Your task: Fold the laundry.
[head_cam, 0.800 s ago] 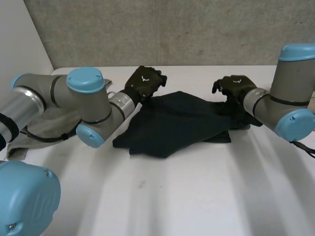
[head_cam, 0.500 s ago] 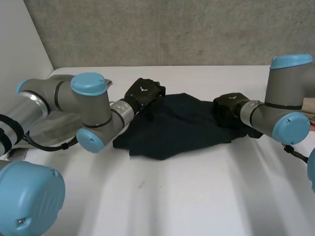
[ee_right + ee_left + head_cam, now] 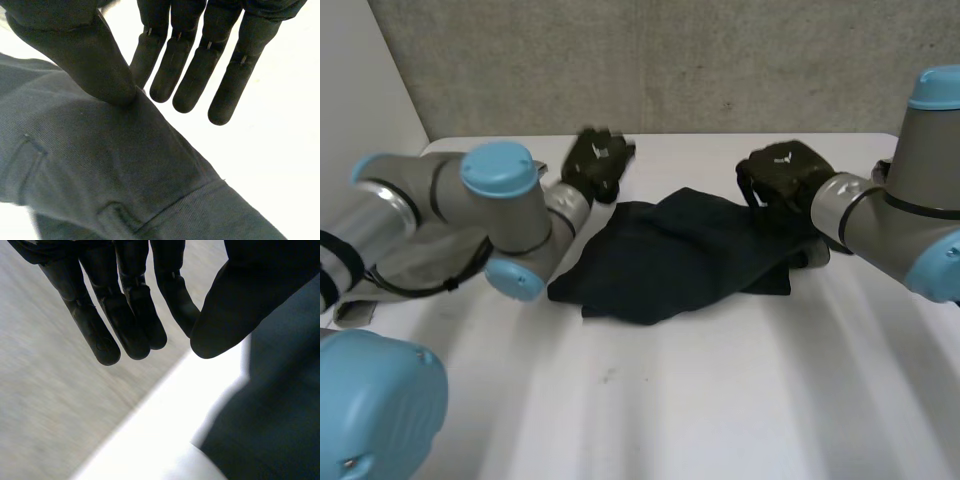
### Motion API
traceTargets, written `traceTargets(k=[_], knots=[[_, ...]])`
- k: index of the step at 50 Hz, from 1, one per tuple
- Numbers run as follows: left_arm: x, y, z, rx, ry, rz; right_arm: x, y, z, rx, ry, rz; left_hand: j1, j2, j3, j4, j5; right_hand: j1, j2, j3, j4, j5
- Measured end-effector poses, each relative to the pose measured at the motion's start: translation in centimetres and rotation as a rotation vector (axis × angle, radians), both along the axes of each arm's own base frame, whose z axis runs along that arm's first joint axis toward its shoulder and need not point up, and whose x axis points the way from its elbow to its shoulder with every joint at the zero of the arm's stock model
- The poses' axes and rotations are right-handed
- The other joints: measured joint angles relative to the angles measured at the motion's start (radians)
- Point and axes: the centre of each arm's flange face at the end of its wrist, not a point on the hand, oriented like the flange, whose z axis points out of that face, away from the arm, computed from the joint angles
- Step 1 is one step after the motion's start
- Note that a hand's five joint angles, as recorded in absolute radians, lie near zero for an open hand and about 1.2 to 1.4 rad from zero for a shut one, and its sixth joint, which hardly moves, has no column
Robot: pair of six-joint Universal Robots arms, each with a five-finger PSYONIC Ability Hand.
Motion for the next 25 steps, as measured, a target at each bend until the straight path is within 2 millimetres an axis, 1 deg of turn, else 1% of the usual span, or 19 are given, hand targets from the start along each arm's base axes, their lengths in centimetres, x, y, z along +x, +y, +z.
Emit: traceTargets(k=[2,3,4,6,7,8,10,12,13,14,15,16,17,18,19,21,24,25], knots=[[0.1,-0.3,2.0,-0.063,0.046,0.021,0.3,-0.9,0.3,-0.056,-0.005,-0.013,0.000,0.000,0.000,0.000,0.000,0.000,0.000,0.000,0.000,0.000],[0.2,-0.5,3.4,-0.104,0.078,0.032,0.5,-1.6,0.7,-0.104,-0.016,-0.025,0.000,0.000,0.000,0.000,0.000,0.000,0.001,0.000,0.000,0.000],[0.3,-0.7,5.2,-0.157,0.120,0.043,0.7,-2.4,1.4,-0.163,-0.035,-0.040,0.000,0.000,0.000,0.000,0.000,0.000,0.004,0.000,0.001,0.000],[0.6,-0.8,8.0,-0.231,0.181,0.056,1.0,-3.5,2.9,-0.263,-0.077,-0.068,0.000,0.001,0.000,0.000,0.000,0.010,0.004,0.000,0.002,0.000],[0.8,-0.7,9.9,-0.279,0.225,0.064,1.2,-4.2,4.2,-0.340,-0.118,-0.088,0.000,0.002,0.000,0.000,0.000,0.018,0.004,0.000,0.003,0.001],[1.1,-0.6,11.5,-0.315,0.260,0.069,1.2,-4.5,5.0,-0.381,-0.142,-0.096,0.000,0.003,0.001,0.000,0.000,0.022,0.004,0.000,0.003,0.001],[1.7,0.0,15.3,-0.395,0.345,0.075,1.3,-5.2,8.8,-0.551,-0.254,-0.125,0.000,0.003,0.003,0.000,0.000,0.022,0.004,0.001,0.003,0.001],[2.3,0.8,18.4,-0.447,0.411,0.069,1.3,-5.1,11.7,-0.660,-0.339,-0.128,-0.002,0.000,0.002,-0.001,0.000,0.022,0.004,0.001,0.003,0.001],[2.5,1.1,19.1,-0.456,0.427,0.065,1.2,-4.9,12.5,-0.682,-0.359,-0.124,-0.007,-0.010,-0.006,-0.011,-0.003,0.022,0.004,0.001,0.003,0.002],[2.8,1.5,20.0,-0.461,0.446,0.056,1.2,-4.5,13.4,-0.704,-0.383,-0.114,-0.058,-0.078,-0.064,-0.072,-0.039,0.022,0.004,0.001,0.003,0.001],[2.9,1.9,20.5,-0.457,0.457,0.047,1.3,-4.1,13.9,-0.712,-0.395,-0.101,-0.144,-0.158,-0.153,-0.147,-0.106,0.022,0.004,0.001,0.003,0.002],[3.2,2.4,20.9,-0.441,0.465,0.034,1.3,-3.5,14.3,-0.708,-0.403,-0.081,-0.279,-0.274,-0.252,-0.262,-0.216,0.022,0.004,0.001,0.003,0.002],[3.2,2.5,20.9,-0.435,0.465,0.030,1.4,-3.4,14.4,-0.705,-0.403,-0.075,-0.404,-0.373,-0.363,-0.376,-0.329,0.022,0.004,0.001,0.003,0.002],[3.4,2.9,20.6,-0.397,0.462,0.016,1.5,-2.5,14.2,-0.673,-0.392,-0.047,-0.493,-0.462,-0.451,-0.466,-0.418,0.022,0.004,0.001,0.003,0.002],[3.5,3.0,20.3,-0.376,0.457,0.011,1.5,-2.4,14.1,-0.664,-0.387,-0.041,-0.605,-0.591,-0.572,-0.588,-0.542,0.022,0.004,0.001,0.003,0.002],[3.5,3.1,18.5,-0.294,0.430,0.002,1.6,-1.1,12.8,-0.584,-0.344,-0.004,-0.704,-0.695,-0.689,-0.703,-0.659,0.022,0.004,0.001,0.003,0.002],[3.6,3.1,14.9,-0.164,0.376,0.001,1.5,0.2,11.0,-0.488,-0.288,0.022,-0.717,-0.729,-0.722,-0.743,-0.703,0.006,-0.013,-0.016,-0.016,-0.016],[3.6,3.1,13.8,-0.131,0.359,0.004,1.3,0.4,10.3,-0.459,-0.269,0.022,-0.717,-0.735,-0.726,-0.749,-0.714,-0.113,-0.168,-0.170,-0.172,-0.171]])
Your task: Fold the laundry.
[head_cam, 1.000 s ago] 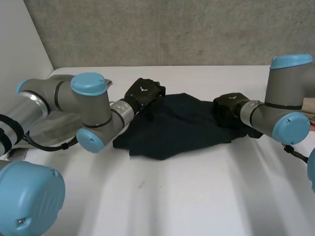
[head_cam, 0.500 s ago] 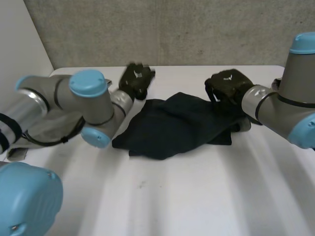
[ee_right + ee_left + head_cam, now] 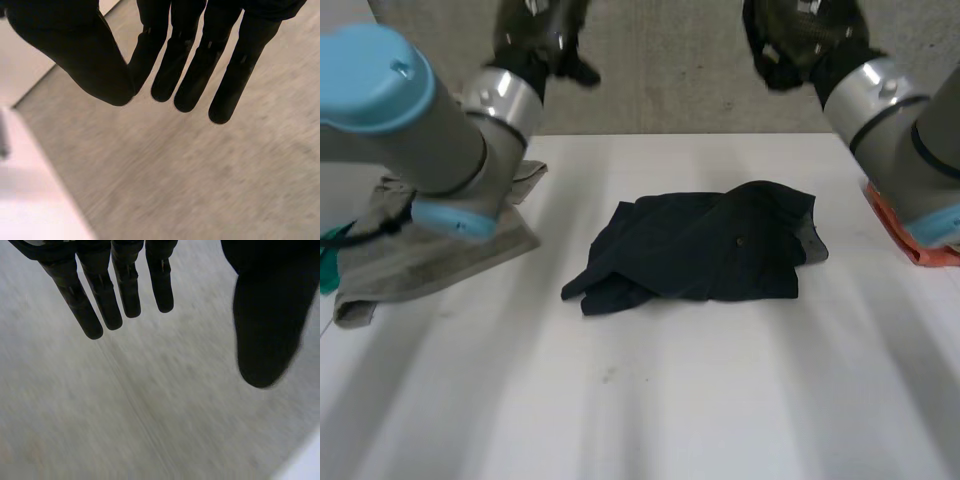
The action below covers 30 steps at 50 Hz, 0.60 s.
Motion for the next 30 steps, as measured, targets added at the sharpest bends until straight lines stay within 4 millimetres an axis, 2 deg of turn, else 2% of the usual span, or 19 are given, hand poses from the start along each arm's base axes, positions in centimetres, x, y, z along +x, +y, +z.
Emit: traceTargets(k=[3,5,7,9,12,14,15,18,19,21,26,29,30], knots=[[0.1,-0.2,-4.0,0.106,-0.065,0.007,-0.7,-0.1,-2.4,0.094,0.048,-0.024,0.000,-0.003,-0.003,-0.002,-0.002,-0.392,-0.407,-0.388,-0.392,-0.403],[0.1,-0.2,-6.0,0.158,-0.102,0.014,-1.2,-0.6,-3.9,0.148,0.070,-0.049,0.000,-0.003,-0.003,-0.002,-0.002,-0.510,-0.531,-0.528,-0.533,-0.550],[0.2,-0.1,-7.5,0.203,-0.134,0.022,-1.6,-1.1,-4.9,0.192,0.082,-0.070,0.000,-0.003,-0.003,-0.002,-0.002,-0.535,-0.558,-0.555,-0.567,-0.582],[0.2,0.3,-9.2,0.267,-0.179,0.029,-2.4,-2.3,-7.3,0.299,0.104,-0.111,0.000,-0.003,-0.003,-0.002,-0.002,-0.544,-0.567,-0.563,-0.585,-0.603],[0.2,0.9,-10.7,0.334,-0.227,0.032,-3.1,-3.7,-9.4,0.401,0.115,-0.146,0.000,-0.003,-0.003,-0.002,-0.002,-0.544,-0.567,-0.563,-0.585,-0.605],[0.2,1.0,-10.9,0.343,-0.234,0.032,-3.2,-3.9,-9.7,0.414,0.115,-0.150,0.000,-0.003,-0.003,-0.002,-0.002,-0.544,-0.567,-0.563,-0.585,-0.605],[0.2,1.2,-11.7,0.378,-0.264,0.027,-3.8,-5.4,-11.1,0.475,0.106,-0.175,0.000,-0.003,-0.003,-0.001,0.003,-0.544,-0.567,-0.563,-0.585,-0.605],[0.1,1.2,-12.3,0.397,-0.286,0.022,-4.2,-6.6,-12.0,0.505,0.094,-0.188,0.000,-0.003,-0.003,-0.001,0.003,-0.544,-0.567,-0.563,-0.585,-0.602],[0.1,1.1,-12.6,0.402,-0.295,0.022,-4.5,-8.0,-13.1,0.529,0.076,-0.198,0.000,-0.003,-0.003,-0.001,0.004,-0.544,-0.567,-0.563,-0.584,-0.601],[0.1,1.0,-12.8,0.407,-0.304,0.027,-4.7,-9.2,-14.2,0.542,0.065,-0.202,0.000,-0.003,-0.003,-0.001,0.004,-0.544,-0.567,-0.563,-0.584,-0.601],[0.6,0.6,-12.7,0.410,-0.307,0.047,-4.6,-10.8,-16.3,0.562,0.060,-0.201,0.000,-0.003,-0.003,-0.002,0.003,-0.515,-0.536,-0.538,-0.549,-0.550],[1.0,0.4,-12.5,0.407,-0.302,0.059,-4.3,-11.2,-17.4,0.572,0.065,-0.193,0.000,-0.003,-0.003,-0.002,0.003,-0.335,-0.352,-0.360,-0.367,-0.358],[1.2,0.3,-12.3,0.402,-0.298,0.064,-4.1,-11.2,-17.8,0.576,0.069,-0.187,0.000,-0.003,-0.003,-0.002,0.003,-0.188,-0.203,-0.229,-0.236,-0.231]])
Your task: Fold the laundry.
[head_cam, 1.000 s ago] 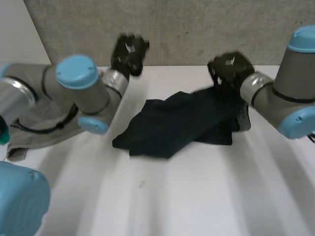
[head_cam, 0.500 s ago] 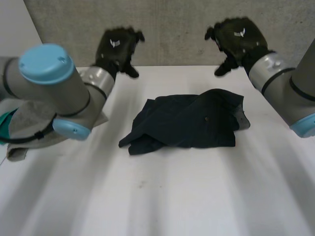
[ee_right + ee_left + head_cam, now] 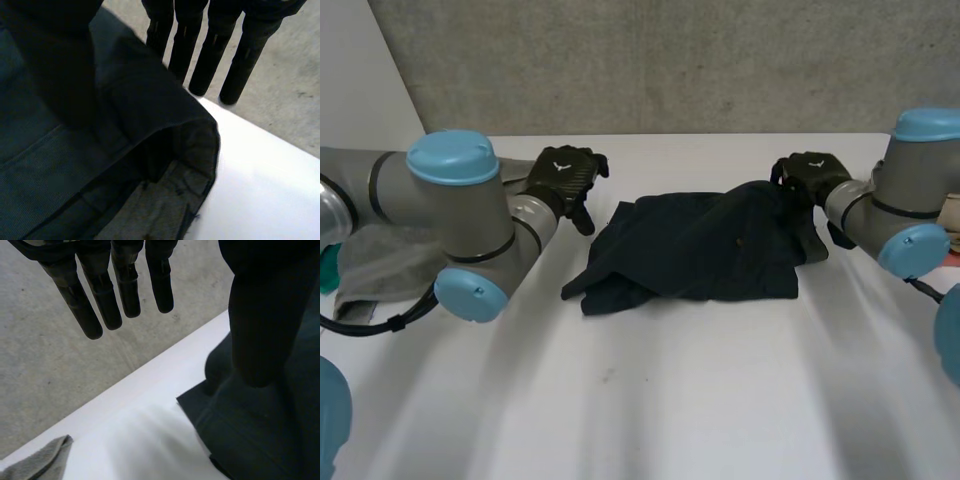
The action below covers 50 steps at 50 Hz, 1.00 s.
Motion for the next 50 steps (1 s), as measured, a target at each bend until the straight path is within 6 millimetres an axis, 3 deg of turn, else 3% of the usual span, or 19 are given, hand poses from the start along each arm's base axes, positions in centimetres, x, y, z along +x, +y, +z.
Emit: traceTargets(k=[3,5,14,15,21,29,33,35,36,37,38,39,43,46,50], knots=[[0.3,-0.2,0.5,-0.015,0.009,0.008,0.6,0.3,-0.2,0.003,0.000,0.020,0.000,0.000,0.000,0.000,-0.002,0.279,0.294,0.306,0.308,0.291],[0.5,-0.3,0.7,-0.023,0.013,0.011,0.9,0.6,0.2,-0.001,-0.001,0.031,0.000,0.000,0.000,0.000,-0.003,0.291,0.356,0.370,0.382,0.339],[0.5,-1.2,2.1,-0.069,0.035,0.004,1.9,4.5,7.6,-0.133,0.004,0.116,-0.015,-0.022,-0.024,-0.023,-0.026,0.291,0.360,0.393,0.410,0.339],[0.4,-1.3,2.2,-0.076,0.038,-0.002,2.1,5.8,9.5,-0.178,0.011,0.150,-0.034,-0.036,-0.038,-0.038,-0.040,0.291,0.360,0.396,0.410,0.340],[-0.3,-1.8,2.5,-0.093,0.051,-0.041,2.5,11.8,14.9,-0.325,0.056,0.310,-0.103,-0.107,-0.110,-0.102,-0.107,0.291,0.360,0.399,0.411,0.339],[-2.0,-0.7,1.2,-0.049,0.058,-0.135,2.1,18.4,19.1,-0.449,0.080,0.479,-0.135,-0.142,-0.142,-0.131,-0.139,0.291,0.360,0.399,0.411,0.339],[-3.1,0.8,-0.1,0.009,0.056,-0.191,1.7,20.4,20.6,-0.494,0.072,0.524,-0.088,-0.092,-0.101,-0.090,-0.094,0.291,0.360,0.399,0.411,0.339],[-3.4,1.3,-0.5,0.029,0.053,-0.205,1.6,20.8,20.9,-0.505,0.069,0.530,-0.024,-0.043,-0.044,-0.032,-0.033,0.291,0.360,0.399,0.411,0.339],[-3.7,2.0,-1.1,0.057,0.047,-0.222,1.4,21.0,21.3,-0.515,0.064,0.531,0.213,0.167,0.165,0.180,0.179,0.291,0.360,0.399,0.411,0.339],[-3.7,2.2,-1.3,0.064,0.045,-0.226,1.3,21.1,21.4,-0.516,0.063,0.531,0.213,0.167,0.165,0.180,0.179,0.291,0.360,0.399,0.411,0.339],[-3.8,2.5,-1.5,0.073,0.040,-0.230,1.1,20.9,21.4,-0.517,0.060,0.524,0.540,0.492,0.486,0.483,0.475,0.291,0.360,0.399,0.411,0.339],[-3.7,2.7,-1.5,0.075,0.037,-0.229,1.0,20.7,21.4,-0.515,0.059,0.518,0.688,0.643,0.623,0.642,0.634,0.291,0.360,0.399,0.411,0.339],[-3.2,2.5,-0.7,0.037,0.027,-0.191,0.7,19.3,20.6,-0.491,0.062,0.484,0.712,0.733,0.722,0.742,0.709,0.291,0.360,0.399,0.411,0.339],[-2.2,1.3,1.6,-0.068,0.034,-0.112,0.5,17.3,19.3,-0.465,0.077,0.438,0.712,0.737,0.727,0.747,0.709,0.291,0.360,0.399,0.411,0.339],[-0.8,-0.6,6.4,-0.277,0.081,0.005,0.5,13.4,17.8,-0.472,0.111,0.321,0.712,0.737,0.728,0.751,0.709,0.291,0.360,0.400,0.411,0.340]])
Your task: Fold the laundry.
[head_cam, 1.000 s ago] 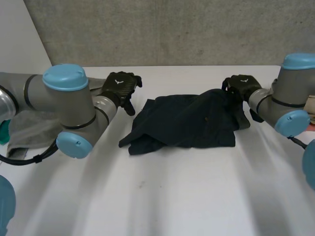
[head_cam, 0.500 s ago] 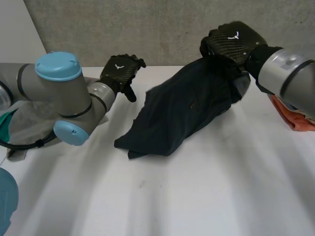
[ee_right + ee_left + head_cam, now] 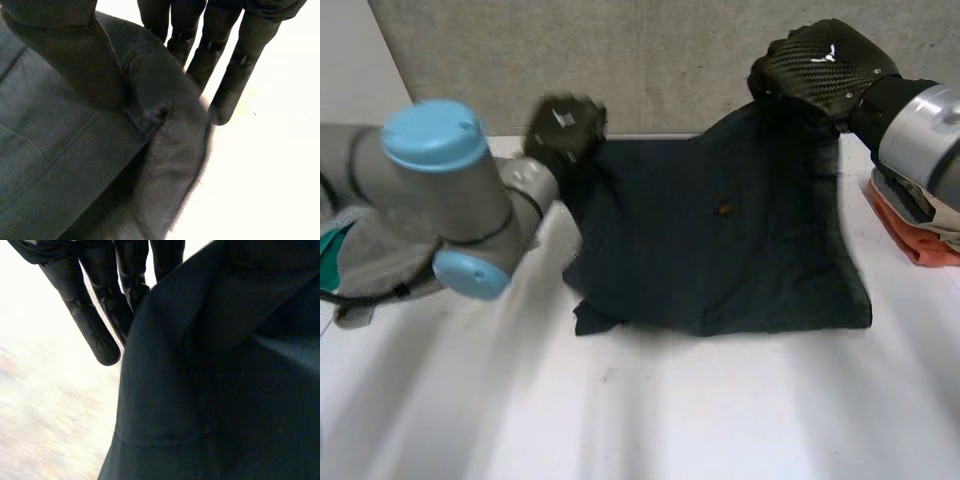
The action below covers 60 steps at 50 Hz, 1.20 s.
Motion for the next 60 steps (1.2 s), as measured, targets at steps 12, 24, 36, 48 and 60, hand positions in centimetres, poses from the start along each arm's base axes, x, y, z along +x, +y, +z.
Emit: traceTargets(k=[12,24,36,48,60], knots=[[2.8,0.2,16.8,-0.558,0.286,0.111,1.5,-7.6,7.5,-0.459,-0.298,-0.280,0.000,0.002,0.004,0.000,0.000,0.000,0.004,0.004,0.001,0.033],[3.6,1.7,15.7,-0.491,0.236,0.061,4.1,-6.3,4.1,-0.412,-0.253,-0.183,0.000,0.002,0.004,0.001,0.010,0.000,0.008,0.004,0.001,0.060],[4.7,4.3,-4.3,0.067,-0.069,0.034,2.8,-3.0,-13.6,0.037,0.112,-0.188,0.000,0.002,0.005,0.000,0.013,0.000,0.014,0.009,0.001,0.060],[6.5,9.8,-9.5,0.287,-0.268,0.047,0.1,1.3,-19.6,0.345,0.298,-0.170,-0.670,-0.648,-0.631,-0.649,-0.602,-0.339,-0.400,-0.412,-0.429,-0.369],[10.3,13.8,-5.0,0.339,-0.265,0.142,-2.5,2.9,-16.0,0.448,0.261,-0.196,-0.650,-0.677,-0.667,-0.683,-0.635,-0.438,-0.504,-0.540,-0.550,-0.504]])
